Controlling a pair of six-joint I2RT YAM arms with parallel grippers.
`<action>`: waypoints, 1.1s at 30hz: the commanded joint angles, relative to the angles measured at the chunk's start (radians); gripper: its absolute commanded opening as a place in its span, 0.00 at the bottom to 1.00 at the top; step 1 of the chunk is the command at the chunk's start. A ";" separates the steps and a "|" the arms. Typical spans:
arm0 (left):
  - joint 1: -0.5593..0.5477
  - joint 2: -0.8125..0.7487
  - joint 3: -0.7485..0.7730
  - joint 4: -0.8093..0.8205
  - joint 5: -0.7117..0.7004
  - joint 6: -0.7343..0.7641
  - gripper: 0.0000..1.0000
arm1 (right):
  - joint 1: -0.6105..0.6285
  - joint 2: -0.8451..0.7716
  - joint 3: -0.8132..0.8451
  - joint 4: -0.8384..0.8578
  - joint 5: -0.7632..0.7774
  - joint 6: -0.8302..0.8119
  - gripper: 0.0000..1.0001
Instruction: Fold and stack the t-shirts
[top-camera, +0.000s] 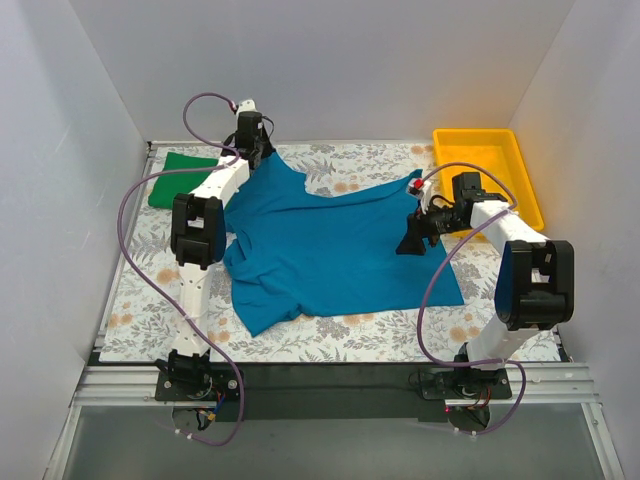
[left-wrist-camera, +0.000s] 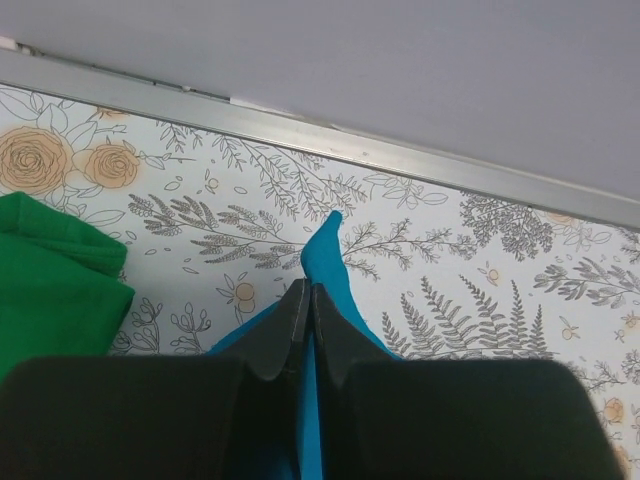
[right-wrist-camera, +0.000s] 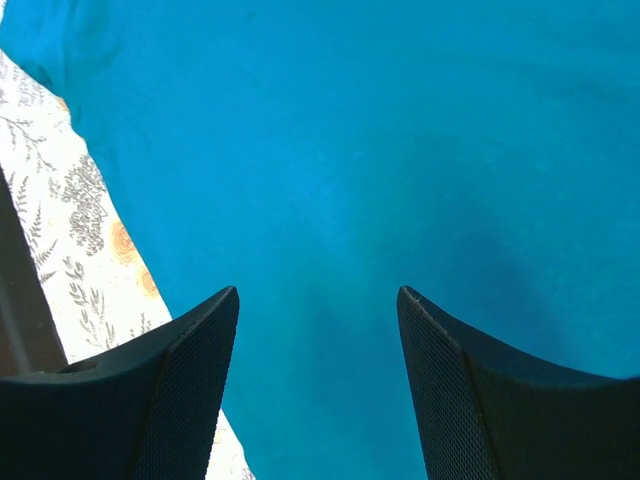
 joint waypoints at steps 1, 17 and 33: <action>0.002 -0.034 0.026 0.048 -0.008 -0.018 0.00 | -0.006 0.007 -0.010 0.013 0.038 -0.005 0.71; 0.048 -0.742 -0.599 -0.056 0.187 -0.097 0.64 | -0.005 -0.264 -0.250 -0.181 0.208 -0.548 0.75; 0.098 -1.419 -1.454 -0.521 0.540 -0.598 0.67 | 0.086 -0.403 -0.476 -0.022 0.333 -0.591 0.76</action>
